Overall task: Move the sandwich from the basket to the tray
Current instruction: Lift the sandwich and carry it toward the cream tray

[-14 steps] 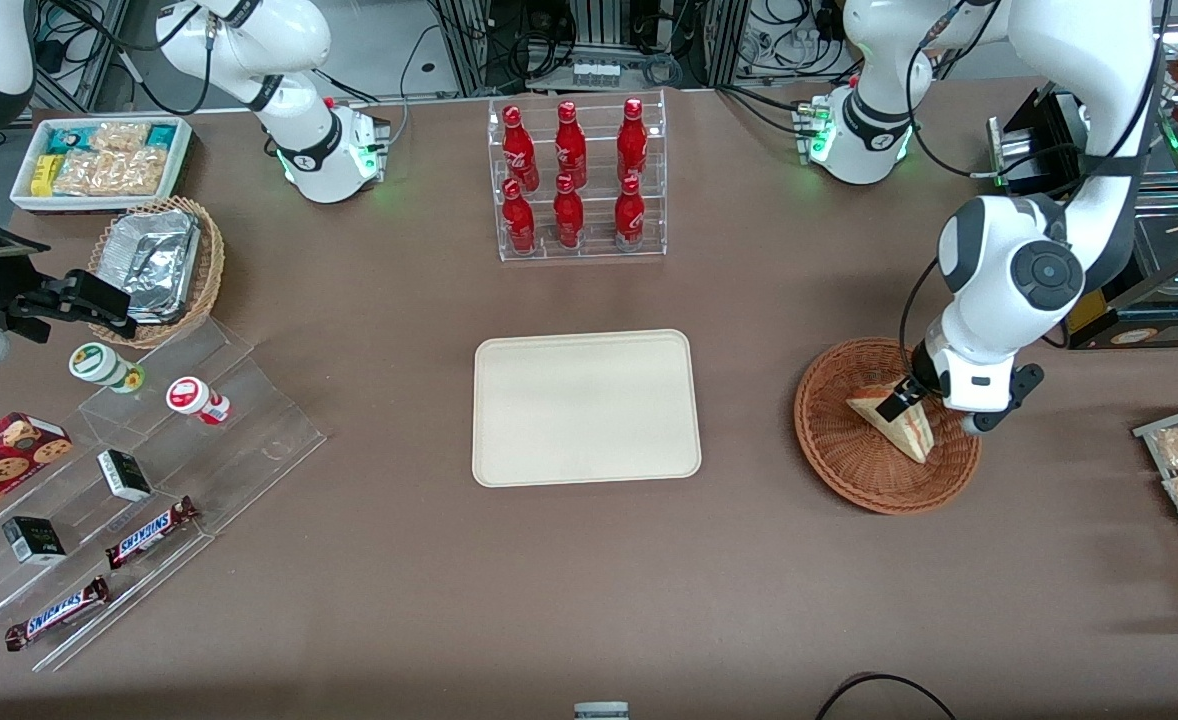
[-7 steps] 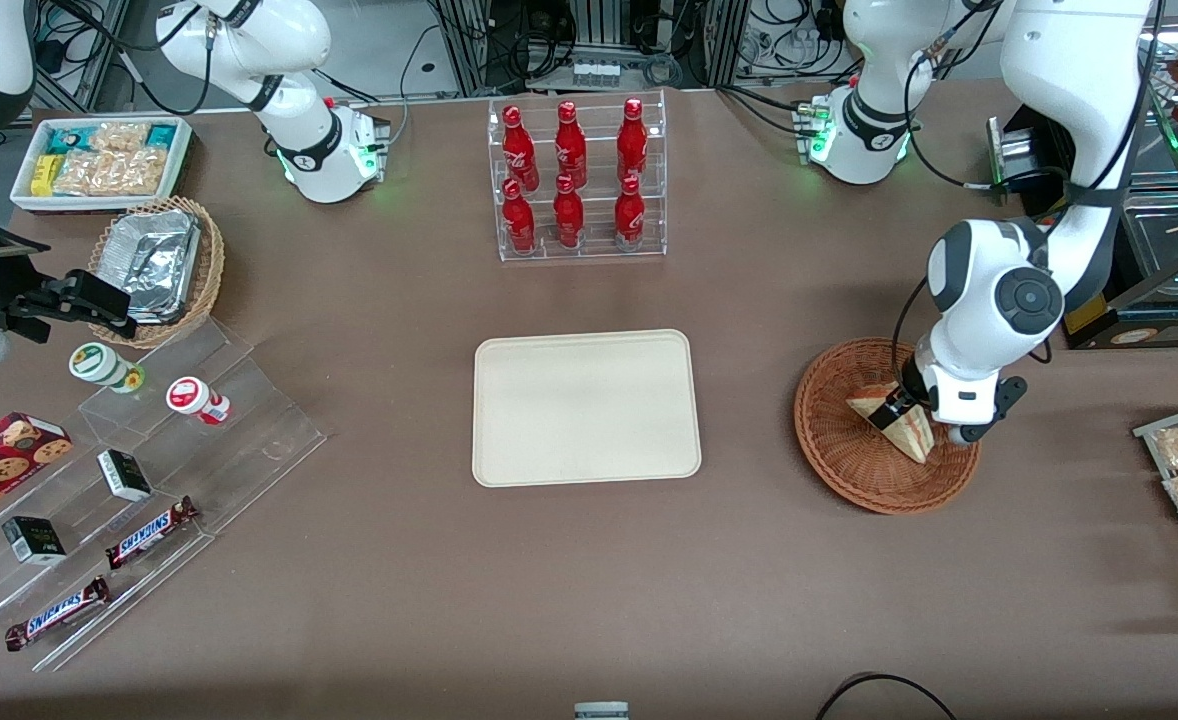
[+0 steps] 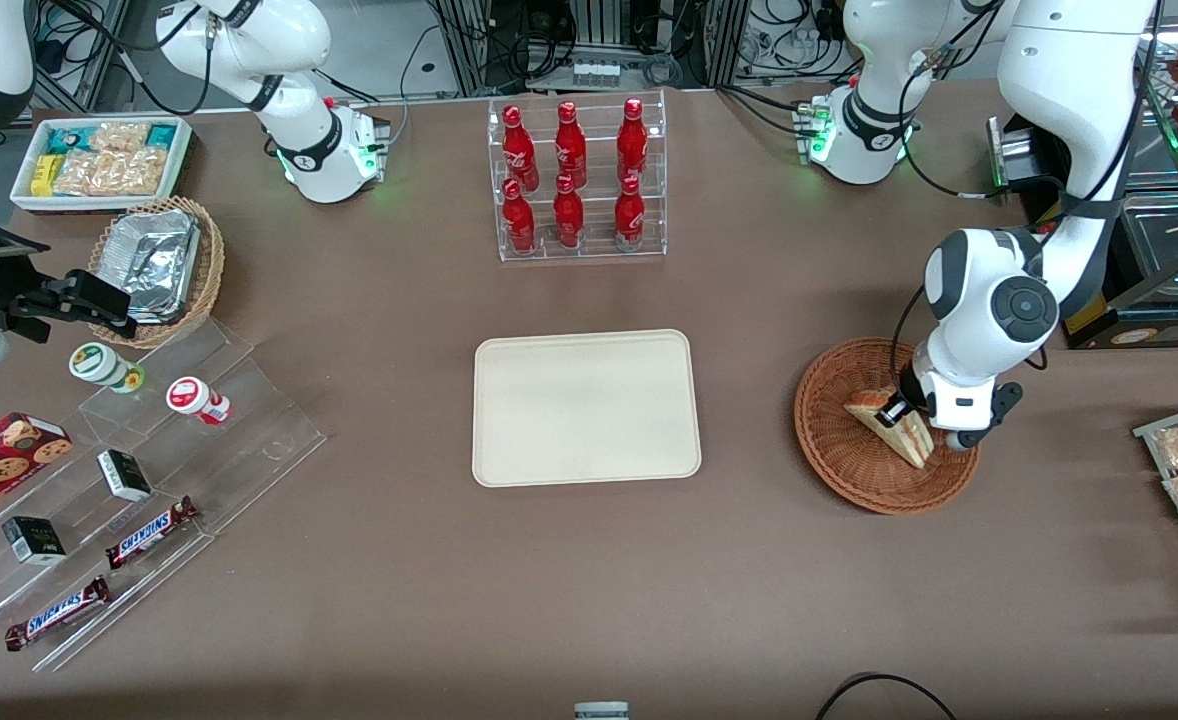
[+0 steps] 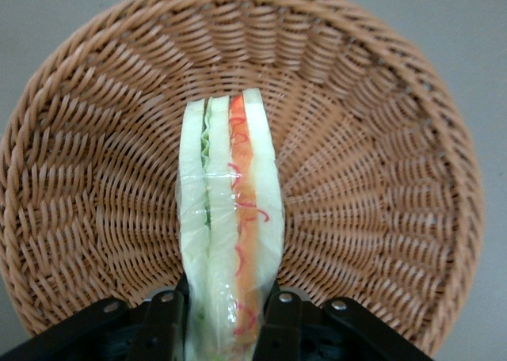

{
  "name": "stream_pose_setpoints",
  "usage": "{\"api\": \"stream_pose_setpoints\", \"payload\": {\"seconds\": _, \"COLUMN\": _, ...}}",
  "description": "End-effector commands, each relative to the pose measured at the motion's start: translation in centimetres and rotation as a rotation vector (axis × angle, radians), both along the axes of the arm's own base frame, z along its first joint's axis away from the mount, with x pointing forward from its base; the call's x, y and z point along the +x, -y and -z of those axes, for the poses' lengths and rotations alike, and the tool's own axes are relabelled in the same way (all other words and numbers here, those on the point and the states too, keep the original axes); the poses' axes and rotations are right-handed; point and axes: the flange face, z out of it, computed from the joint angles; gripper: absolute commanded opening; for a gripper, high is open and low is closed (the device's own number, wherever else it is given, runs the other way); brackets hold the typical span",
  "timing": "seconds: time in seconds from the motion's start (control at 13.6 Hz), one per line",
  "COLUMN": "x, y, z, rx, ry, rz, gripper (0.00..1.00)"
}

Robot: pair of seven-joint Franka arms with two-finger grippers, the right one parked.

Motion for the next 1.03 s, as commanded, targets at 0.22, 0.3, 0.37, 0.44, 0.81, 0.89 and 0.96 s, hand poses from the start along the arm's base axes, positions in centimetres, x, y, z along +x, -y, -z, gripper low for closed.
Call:
{"api": "stream_pose_setpoints", "payload": {"seconds": 0.22, "x": 3.7, "y": 6.6, "z": -11.5, "rx": 0.104, "ry": -0.034, "rz": 0.142, "gripper": 0.0}}
{"api": "stream_pose_setpoints", "payload": {"seconds": 0.3, "x": 4.1, "y": 9.3, "z": -12.8, "rx": 0.105, "ry": -0.03, "rz": 0.177, "gripper": 0.0}}
{"api": "stream_pose_setpoints", "payload": {"seconds": 0.37, "x": 4.3, "y": 11.9, "z": -13.8, "rx": 0.106, "ry": -0.027, "rz": 0.21, "gripper": 0.0}}
{"api": "stream_pose_setpoints", "payload": {"seconds": 0.44, "x": 4.1, "y": 14.6, "z": -14.4, "rx": 0.106, "ry": -0.031, "rz": 0.248, "gripper": 0.0}}
{"api": "stream_pose_setpoints", "payload": {"seconds": 0.81, "x": 2.1, "y": 26.0, "z": -13.6, "rx": 0.09, "ry": -0.03, "rz": 0.381, "gripper": 0.0}}
{"api": "stream_pose_setpoints", "payload": {"seconds": 0.89, "x": 1.7, "y": 27.9, "z": -12.6, "rx": 0.092, "ry": -0.034, "rz": 0.413, "gripper": 0.0}}
{"api": "stream_pose_setpoints", "payload": {"seconds": 0.96, "x": 1.3, "y": 30.1, "z": -11.6, "rx": 0.09, "ry": -0.037, "rz": 0.444, "gripper": 0.0}}
